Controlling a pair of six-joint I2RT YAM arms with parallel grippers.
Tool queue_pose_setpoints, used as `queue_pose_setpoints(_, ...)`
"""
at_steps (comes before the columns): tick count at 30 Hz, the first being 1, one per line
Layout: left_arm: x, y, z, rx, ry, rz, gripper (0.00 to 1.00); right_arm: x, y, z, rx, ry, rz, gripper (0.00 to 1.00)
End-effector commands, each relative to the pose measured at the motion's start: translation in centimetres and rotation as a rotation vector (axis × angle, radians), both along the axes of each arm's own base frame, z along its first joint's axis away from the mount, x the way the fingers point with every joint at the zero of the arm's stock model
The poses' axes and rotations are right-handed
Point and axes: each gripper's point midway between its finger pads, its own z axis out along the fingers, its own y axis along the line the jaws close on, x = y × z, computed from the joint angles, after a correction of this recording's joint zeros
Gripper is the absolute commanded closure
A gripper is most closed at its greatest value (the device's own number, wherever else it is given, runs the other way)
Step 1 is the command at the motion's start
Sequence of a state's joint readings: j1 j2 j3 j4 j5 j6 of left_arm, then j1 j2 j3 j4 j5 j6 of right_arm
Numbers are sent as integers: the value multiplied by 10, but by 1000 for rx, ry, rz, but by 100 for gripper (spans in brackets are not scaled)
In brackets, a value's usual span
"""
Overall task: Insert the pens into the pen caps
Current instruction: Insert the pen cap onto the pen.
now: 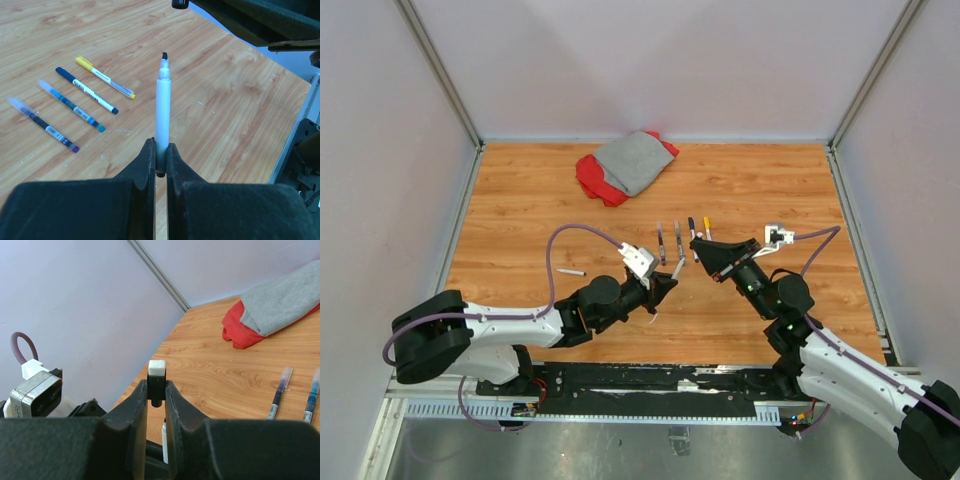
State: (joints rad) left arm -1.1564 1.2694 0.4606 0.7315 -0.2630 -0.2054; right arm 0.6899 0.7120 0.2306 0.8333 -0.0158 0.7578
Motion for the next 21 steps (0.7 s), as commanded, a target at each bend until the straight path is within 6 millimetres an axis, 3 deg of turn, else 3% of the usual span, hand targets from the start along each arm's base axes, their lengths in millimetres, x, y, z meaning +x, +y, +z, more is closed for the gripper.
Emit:
queue_pose_setpoints(1, -2, -9, 18, -40, -41, -17, 99, 3, -3, 17, 2, -29, -20, 99)
queue_pose_setpoints(21, 1, -13, 12, -24, -29, -8, 100, -1, 2, 1, -50, 7, 17, 99)
